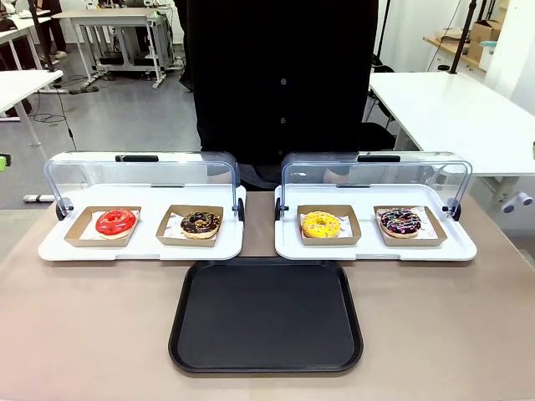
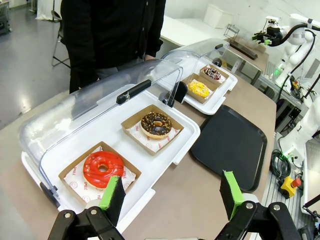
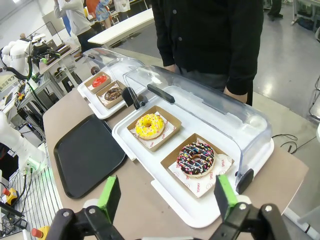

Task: Move the fourth donut from the left to the tray.
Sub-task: Pick up the Paper togo box containing the Donut indicated by the person and place it on the Handle tray.

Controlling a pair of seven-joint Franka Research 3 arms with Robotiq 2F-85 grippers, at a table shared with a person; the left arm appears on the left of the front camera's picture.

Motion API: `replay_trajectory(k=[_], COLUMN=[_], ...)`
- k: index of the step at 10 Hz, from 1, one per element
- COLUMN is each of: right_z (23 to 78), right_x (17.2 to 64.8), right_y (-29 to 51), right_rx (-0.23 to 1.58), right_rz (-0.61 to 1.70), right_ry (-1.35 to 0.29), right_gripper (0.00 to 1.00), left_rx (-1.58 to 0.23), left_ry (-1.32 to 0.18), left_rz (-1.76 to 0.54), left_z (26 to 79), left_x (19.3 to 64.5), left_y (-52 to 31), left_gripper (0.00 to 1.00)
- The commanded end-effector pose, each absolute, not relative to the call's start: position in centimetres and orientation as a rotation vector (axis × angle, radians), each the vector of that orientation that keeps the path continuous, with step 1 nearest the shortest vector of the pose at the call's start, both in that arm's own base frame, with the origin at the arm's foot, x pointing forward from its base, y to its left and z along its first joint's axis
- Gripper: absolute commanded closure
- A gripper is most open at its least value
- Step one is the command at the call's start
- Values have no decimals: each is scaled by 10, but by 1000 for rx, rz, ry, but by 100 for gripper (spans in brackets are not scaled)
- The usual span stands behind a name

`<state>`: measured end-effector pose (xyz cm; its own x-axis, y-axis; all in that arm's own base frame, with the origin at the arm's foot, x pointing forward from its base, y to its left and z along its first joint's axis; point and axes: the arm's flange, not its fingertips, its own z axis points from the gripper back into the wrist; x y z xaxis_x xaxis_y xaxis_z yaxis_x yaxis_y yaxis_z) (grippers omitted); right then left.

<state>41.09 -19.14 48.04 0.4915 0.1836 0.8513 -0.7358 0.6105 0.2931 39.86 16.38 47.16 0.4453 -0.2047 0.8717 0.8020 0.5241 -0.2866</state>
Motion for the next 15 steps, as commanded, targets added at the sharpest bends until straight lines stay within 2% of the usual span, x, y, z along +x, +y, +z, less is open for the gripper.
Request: replay_trajectory(k=[1,15], right_z=[481,481], right_x=[414,414], right_y=[-192,-192], right_rx=[725,725], right_rz=[634,634], right_ry=[-920,-920], right_gripper=[0,0], left_rx=[-798,-798], left_ry=[-922,-922], left_rz=[-714,-714], left_z=[473,473], left_x=[401,401], left_y=[164,164], left_gripper=[0,0])
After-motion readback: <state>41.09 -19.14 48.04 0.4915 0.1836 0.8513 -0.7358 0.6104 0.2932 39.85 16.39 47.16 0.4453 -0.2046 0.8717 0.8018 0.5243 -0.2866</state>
